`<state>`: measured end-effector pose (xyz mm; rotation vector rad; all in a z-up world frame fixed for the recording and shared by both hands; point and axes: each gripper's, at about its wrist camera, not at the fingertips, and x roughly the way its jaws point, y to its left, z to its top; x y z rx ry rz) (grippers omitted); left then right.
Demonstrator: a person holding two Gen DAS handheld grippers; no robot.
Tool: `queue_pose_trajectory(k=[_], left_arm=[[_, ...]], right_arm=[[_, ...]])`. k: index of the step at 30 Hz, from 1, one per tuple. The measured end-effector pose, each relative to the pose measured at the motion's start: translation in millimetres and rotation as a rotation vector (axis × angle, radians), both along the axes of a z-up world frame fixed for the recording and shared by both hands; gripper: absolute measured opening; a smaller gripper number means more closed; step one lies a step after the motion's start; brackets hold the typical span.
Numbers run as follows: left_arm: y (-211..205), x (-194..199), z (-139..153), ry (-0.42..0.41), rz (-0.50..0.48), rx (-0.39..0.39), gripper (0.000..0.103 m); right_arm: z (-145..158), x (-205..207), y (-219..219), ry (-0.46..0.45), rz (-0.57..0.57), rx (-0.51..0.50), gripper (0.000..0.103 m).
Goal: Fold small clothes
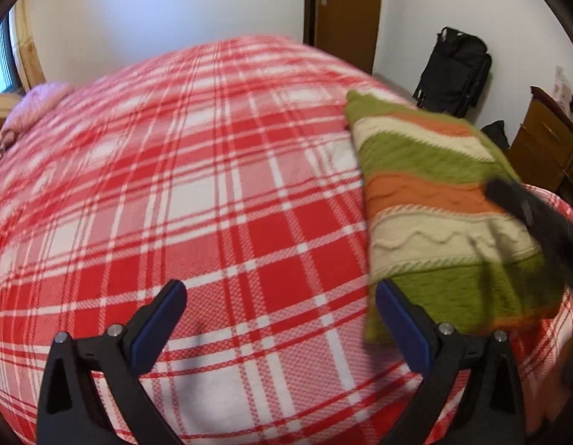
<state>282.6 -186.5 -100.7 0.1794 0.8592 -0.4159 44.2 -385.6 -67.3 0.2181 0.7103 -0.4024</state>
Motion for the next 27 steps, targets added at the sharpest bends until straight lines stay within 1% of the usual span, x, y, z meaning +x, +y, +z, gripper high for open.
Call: queue_pose_trajectory(k=[1, 2, 3, 4, 5, 6, 9, 12, 14, 15, 16, 17, 19, 25, 27], left_arm=[[-2, -2, 1, -0.001, -0.009, -0.002, 0.103], [-4, -5, 2, 0.000, -0.017, -0.005, 0.103], [-4, -8, 2, 0.003, -0.023, -0.006, 0.103], [-5, -11, 3, 0.006, -0.030, -0.007, 0.103], [-4, -14, 4, 0.006, -0.036, -0.008, 0.103], [-3, -17, 6, 0.002, -0.038, -0.008, 0.103], [2, -22, 9, -0.017, -0.036, 0.002, 0.103], [4, -31, 13, -0.032, -0.046, 0.020, 0.103], [6, -40, 17, -0.062, -0.055, 0.025, 0.103], [6, -45, 19, -0.078, -0.057, 0.030, 0.103], [6, -47, 20, -0.083, -0.057, 0.036, 0.103], [5, -49, 19, -0.083, -0.055, 0.045, 0.103], [3, -49, 14, -0.059, -0.056, 0.054, 0.103], [8, -55, -12, 0.040, -0.054, 0.097, 0.103], [12, -60, -16, 0.057, -0.060, 0.109, 0.103]], right_arm=[[-12, -5, -9, 0.060, -0.046, 0.031, 0.031], [-28, -15, -24, 0.086, -0.086, 0.128, 0.031], [-31, -26, -32, 0.026, -0.093, 0.185, 0.030], [-32, -35, -39, -0.001, -0.110, 0.230, 0.029], [-31, -39, -41, -0.003, -0.118, 0.249, 0.026], [-29, -40, -41, 0.004, -0.128, 0.257, 0.026], [-26, -38, -37, 0.030, -0.141, 0.226, 0.026], [-19, -53, -28, 0.013, -0.172, 0.247, 0.029], [-14, -62, -19, 0.009, -0.174, 0.232, 0.029], [-15, -66, -12, 0.009, -0.172, 0.213, 0.031], [-15, -70, -7, 0.012, -0.175, 0.191, 0.041], [-16, -76, 0, 0.015, -0.181, 0.155, 0.055], [-18, -85, 12, 0.016, -0.185, 0.116, 0.066], [-30, -101, 32, 0.053, -0.179, 0.120, 0.066], [-33, -101, 36, 0.064, -0.176, 0.132, 0.066]])
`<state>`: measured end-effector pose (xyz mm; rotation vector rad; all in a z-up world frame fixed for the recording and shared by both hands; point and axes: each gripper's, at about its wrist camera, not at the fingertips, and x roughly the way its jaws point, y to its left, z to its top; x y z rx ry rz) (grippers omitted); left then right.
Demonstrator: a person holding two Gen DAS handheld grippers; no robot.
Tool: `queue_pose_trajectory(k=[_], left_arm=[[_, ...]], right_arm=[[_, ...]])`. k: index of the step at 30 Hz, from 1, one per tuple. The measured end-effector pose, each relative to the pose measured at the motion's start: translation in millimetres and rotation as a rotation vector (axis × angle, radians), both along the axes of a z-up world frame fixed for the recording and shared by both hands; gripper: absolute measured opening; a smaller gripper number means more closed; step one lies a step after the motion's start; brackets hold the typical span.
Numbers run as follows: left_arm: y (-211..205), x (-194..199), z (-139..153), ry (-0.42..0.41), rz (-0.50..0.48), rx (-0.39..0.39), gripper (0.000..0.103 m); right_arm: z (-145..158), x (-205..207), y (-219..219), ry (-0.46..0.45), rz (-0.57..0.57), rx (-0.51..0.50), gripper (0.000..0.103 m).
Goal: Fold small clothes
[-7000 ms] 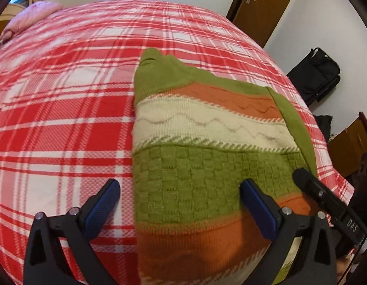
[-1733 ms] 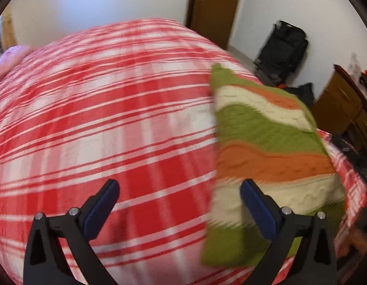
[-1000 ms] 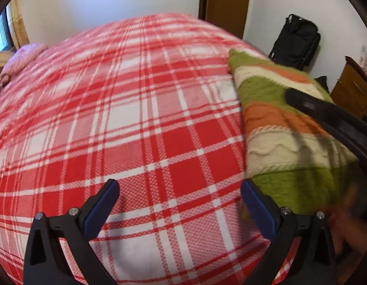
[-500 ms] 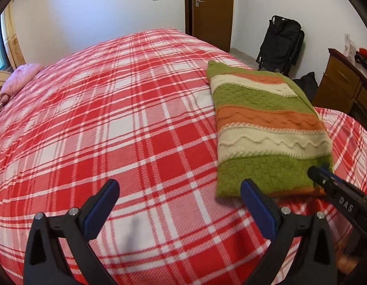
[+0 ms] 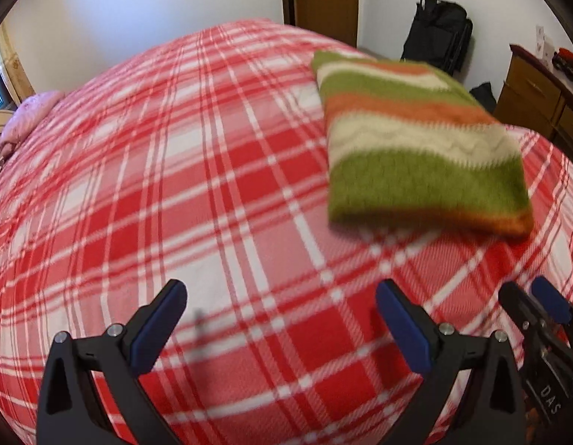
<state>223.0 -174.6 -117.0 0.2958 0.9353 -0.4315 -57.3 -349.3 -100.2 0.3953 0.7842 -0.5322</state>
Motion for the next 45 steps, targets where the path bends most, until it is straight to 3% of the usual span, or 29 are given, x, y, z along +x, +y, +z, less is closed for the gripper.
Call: queue_pose_trajectory(k=[7, 11, 17, 23, 28, 36, 45], left_arm=[[16, -22, -6, 0.015, -0.034, 0.052, 0.103], [28, -31, 7, 0.019, -0.027, 0.046, 0.103], [49, -66, 77, -0.225, -0.003, -0.058, 0.103], [70, -97, 133, -0.359, 0.005, -0.184, 0.103], [81, -123, 163, -0.542, 0.035, -0.237, 0.103], [86, -143, 191, -0.710, 0.022, -0.276, 0.103], [80, -137, 190, -0.662, 0.015, -0.296, 0.103]], right_arm=[[2, -13, 13, 0.030, -0.021, 0.045, 0.066], [31, -31, 21, -0.042, -0.064, -0.004, 0.066], [94, -53, 40, -0.201, -0.083, -0.161, 0.066], [139, -74, 59, -0.345, -0.111, -0.264, 0.066], [163, -84, 73, -0.416, -0.111, -0.362, 0.067], [188, -103, 82, -0.506, -0.136, -0.407, 0.070], [199, -118, 86, -0.581, -0.176, -0.427, 0.077]])
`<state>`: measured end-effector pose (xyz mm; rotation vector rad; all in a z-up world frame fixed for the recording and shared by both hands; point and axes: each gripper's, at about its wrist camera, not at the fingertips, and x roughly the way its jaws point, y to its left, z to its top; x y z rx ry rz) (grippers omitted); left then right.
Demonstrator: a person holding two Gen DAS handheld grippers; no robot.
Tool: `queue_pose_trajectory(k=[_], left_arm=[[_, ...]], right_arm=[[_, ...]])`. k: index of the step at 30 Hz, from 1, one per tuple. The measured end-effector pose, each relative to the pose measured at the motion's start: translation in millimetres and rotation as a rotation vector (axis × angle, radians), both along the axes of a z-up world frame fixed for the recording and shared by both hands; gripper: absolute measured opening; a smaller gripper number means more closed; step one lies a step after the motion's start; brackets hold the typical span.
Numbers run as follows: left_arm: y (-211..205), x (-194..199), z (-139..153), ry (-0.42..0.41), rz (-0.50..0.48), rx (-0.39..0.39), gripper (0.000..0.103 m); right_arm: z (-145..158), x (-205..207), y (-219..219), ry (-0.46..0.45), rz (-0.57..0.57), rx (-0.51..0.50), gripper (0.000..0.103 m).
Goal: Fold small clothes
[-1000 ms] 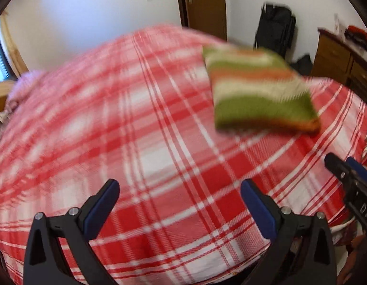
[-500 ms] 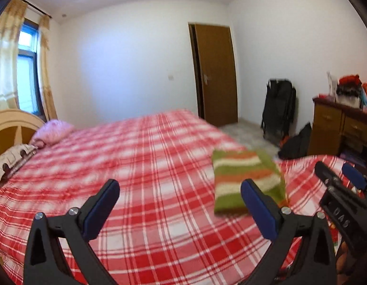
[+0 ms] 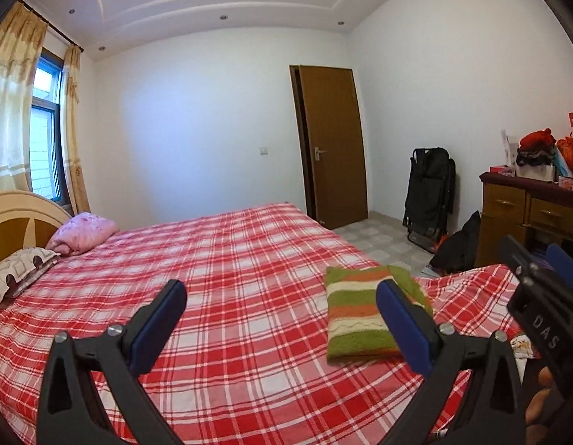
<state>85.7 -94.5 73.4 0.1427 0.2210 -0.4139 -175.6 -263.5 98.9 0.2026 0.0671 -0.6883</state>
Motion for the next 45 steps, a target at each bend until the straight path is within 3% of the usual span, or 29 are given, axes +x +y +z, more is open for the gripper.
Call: queue_pose_trajectory(k=[45], left_arm=[[-2, -1, -2, 0.041, -0.013, 0.020, 0.103]], right_arm=[[-13, 13, -9, 0.065, 0.033, 0.045, 0.077]])
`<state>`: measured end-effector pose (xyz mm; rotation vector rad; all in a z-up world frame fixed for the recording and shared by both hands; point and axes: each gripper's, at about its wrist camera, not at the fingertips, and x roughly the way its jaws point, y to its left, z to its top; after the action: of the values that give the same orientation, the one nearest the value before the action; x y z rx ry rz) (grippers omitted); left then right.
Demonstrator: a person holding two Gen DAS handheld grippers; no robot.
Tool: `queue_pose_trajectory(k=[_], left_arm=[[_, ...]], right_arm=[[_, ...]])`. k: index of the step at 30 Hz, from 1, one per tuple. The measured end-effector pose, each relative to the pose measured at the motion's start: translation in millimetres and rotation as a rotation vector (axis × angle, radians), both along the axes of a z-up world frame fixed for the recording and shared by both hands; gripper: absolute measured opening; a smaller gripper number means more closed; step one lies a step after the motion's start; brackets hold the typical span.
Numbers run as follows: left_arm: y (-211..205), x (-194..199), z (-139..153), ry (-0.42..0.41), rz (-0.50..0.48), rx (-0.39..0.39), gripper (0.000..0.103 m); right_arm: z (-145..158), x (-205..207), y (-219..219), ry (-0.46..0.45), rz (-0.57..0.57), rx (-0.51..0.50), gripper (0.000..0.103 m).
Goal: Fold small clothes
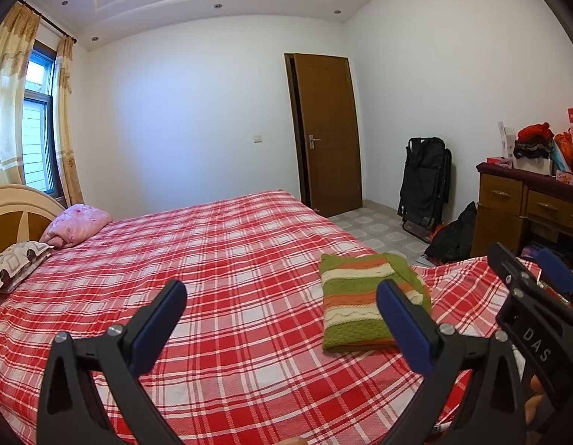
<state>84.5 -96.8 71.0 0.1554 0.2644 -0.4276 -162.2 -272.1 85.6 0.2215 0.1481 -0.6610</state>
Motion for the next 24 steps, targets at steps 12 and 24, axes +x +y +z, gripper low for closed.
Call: queue_pose_trajectory(k=[12, 24], left_arm=[[2, 16, -5, 0.032, 0.026, 0.016, 0.103], [1, 14, -6, 0.015, -0.006, 0.013, 0.103]], right_arm=[[-3, 0, -2, 0.007, -0.006, 0.008, 0.078], [-5, 2, -5, 0.013, -0.001, 0.024, 0.078]])
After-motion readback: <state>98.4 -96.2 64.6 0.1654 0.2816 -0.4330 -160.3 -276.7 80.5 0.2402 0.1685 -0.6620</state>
